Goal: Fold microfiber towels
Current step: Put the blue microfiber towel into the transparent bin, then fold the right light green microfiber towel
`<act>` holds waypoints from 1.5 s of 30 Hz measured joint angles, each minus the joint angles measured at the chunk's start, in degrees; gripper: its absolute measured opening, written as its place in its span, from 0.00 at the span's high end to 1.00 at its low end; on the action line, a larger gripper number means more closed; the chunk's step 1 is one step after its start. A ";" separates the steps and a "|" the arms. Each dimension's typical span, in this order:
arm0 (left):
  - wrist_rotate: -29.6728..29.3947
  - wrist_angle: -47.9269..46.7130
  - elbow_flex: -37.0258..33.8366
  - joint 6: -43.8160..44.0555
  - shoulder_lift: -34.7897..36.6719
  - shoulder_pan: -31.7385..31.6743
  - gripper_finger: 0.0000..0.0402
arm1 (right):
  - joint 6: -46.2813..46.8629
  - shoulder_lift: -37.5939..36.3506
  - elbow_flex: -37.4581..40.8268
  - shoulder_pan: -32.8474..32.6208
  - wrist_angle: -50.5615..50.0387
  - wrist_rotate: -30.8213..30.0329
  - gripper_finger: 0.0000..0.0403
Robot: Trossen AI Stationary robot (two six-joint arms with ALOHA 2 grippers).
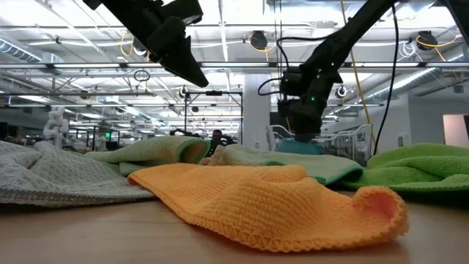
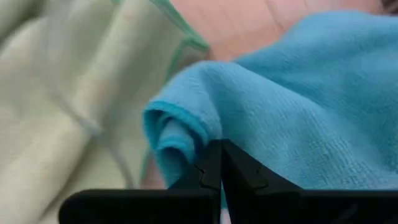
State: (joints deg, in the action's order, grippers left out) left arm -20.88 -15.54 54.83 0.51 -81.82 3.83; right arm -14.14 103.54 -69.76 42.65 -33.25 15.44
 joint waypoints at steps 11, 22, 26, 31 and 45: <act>0.00 0.12 0.00 0.03 0.00 0.01 0.46 | -0.20 -3.20 0.00 -0.11 -1.13 -4.43 1.00; 0.42 0.88 0.00 0.66 0.00 1.41 0.46 | 7.21 -22.88 0.00 -8.23 -12.35 -15.38 1.00; 0.46 2.38 0.00 1.04 -0.36 3.37 0.46 | 13.16 -28.98 0.52 -15.60 -13.74 -15.48 1.00; 0.46 3.94 0.11 3.18 -1.32 6.42 0.46 | 20.95 -34.38 4.87 -26.92 -10.78 -17.90 1.00; -5.17 12.96 0.06 11.54 -12.16 14.84 0.46 | 32.80 -36.72 28.10 -51.98 19.92 -33.95 1.00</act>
State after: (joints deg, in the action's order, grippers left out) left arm -26.05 -2.58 54.89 12.05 -93.98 18.66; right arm 18.66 66.83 -41.66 -9.32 -13.33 -18.51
